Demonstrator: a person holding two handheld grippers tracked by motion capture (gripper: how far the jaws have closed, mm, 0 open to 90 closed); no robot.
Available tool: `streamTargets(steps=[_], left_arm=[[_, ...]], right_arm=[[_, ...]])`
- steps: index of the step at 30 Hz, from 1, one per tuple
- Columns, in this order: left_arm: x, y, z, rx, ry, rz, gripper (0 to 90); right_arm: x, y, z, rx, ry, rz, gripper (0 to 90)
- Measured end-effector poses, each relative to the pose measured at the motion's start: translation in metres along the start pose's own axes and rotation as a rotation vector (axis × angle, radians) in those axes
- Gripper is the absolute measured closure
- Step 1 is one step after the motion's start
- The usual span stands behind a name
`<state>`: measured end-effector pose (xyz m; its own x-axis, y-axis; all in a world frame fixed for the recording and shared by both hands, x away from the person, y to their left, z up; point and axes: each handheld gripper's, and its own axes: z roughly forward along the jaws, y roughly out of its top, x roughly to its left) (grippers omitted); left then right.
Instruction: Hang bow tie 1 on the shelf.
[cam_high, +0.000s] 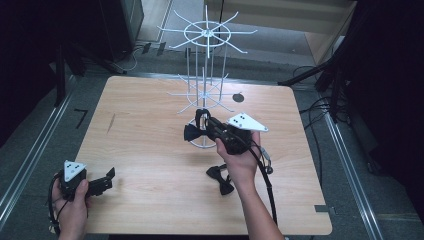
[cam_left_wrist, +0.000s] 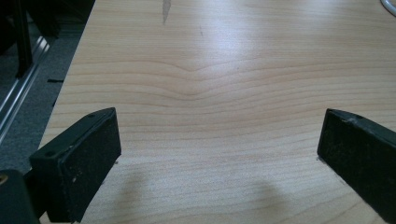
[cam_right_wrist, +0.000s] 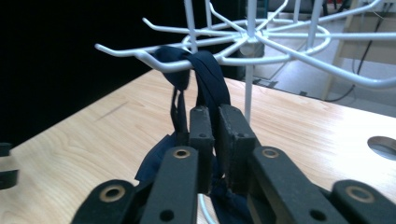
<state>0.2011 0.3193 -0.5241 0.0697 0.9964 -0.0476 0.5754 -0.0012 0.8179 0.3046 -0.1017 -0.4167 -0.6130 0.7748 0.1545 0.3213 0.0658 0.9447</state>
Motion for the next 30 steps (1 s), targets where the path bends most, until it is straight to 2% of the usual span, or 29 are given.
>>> streamTargets(steps=[7,13,17,24,30], left_arm=[[0.001,0.000,0.000,0.004,-0.008,-0.005,0.0],[0.001,0.000,0.000,0.000,-0.008,-0.005,0.0],[0.001,0.000,0.000,-0.001,-0.006,-0.001,0.0],[0.001,0.000,0.000,0.000,-0.005,-0.002,0.0],[0.002,0.000,0.000,0.001,-0.008,-0.008,0.0]], right_arm=[[-0.003,-0.002,0.008,0.001,-0.059,0.008,90.0],[-0.005,-0.006,0.004,-0.015,-0.035,0.017,75.4],[-0.006,-0.010,-0.006,-0.023,-0.035,0.017,66.7],[-0.016,-0.024,-0.024,-0.017,-0.053,0.028,52.4],[-0.024,-0.042,-0.036,0.020,-0.063,0.011,48.6]])
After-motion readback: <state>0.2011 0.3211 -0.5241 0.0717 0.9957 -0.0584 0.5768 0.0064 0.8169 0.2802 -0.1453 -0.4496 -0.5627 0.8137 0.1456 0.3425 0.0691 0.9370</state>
